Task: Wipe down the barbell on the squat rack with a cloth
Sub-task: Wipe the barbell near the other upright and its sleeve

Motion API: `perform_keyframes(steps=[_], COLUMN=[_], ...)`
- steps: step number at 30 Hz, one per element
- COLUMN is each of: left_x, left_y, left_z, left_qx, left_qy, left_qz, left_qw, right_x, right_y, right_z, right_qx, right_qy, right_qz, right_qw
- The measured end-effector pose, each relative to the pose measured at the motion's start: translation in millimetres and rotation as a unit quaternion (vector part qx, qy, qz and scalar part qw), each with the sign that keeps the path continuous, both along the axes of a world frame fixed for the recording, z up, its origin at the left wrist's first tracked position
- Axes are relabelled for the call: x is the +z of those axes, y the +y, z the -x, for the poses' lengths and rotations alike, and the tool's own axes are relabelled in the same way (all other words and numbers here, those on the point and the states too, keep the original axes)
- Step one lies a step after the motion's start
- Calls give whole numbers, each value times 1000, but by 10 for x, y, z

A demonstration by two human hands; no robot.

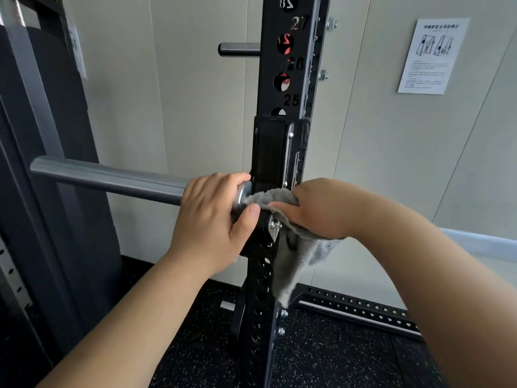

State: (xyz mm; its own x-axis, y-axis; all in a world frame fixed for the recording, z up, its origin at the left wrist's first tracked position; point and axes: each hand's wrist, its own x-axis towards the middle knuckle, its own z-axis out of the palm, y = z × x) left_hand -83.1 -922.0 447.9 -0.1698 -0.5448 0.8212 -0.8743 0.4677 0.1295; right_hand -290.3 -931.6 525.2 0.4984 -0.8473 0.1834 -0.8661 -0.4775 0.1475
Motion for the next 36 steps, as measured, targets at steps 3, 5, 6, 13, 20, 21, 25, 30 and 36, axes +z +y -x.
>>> perform_keyframes(steps=[3,5,6,13,20,21,25,30,36], left_x=[1,1,8,17,10,9,20,44,55], left_y=[4,2,-1,16,0,2,21,69,73], left_z=[0,0,2,-12,45,42,29,-3,50], left_qx=[0,3,3,0,10,9,5,14,37], left_qy=[-2,-3,-5,-8,0,1,-1,-1,-6], left_qz=[-8,-9,-12,-11,-7,-8,-13,-36,-46], left_qw=[1000,1000,1000,1000,1000,1000,1000,999,998], right_x=[-25,-28,-42,-75,15,6,-85,-112,-86], right_y=[64,58,44,274,277,240,210,353,478], right_z=[41,-91,-165,153,362,260,-69,344,686], right_qx=[-13,-43,-60,-61,-109,-98,-91,-130,-200], right_qy=[-4,-15,-12,30,43,40,33,25,19], right_qz=[21,35,53,80,0,1,60,79,71], right_qw=[1000,998,997,994,993,994,994,988,977])
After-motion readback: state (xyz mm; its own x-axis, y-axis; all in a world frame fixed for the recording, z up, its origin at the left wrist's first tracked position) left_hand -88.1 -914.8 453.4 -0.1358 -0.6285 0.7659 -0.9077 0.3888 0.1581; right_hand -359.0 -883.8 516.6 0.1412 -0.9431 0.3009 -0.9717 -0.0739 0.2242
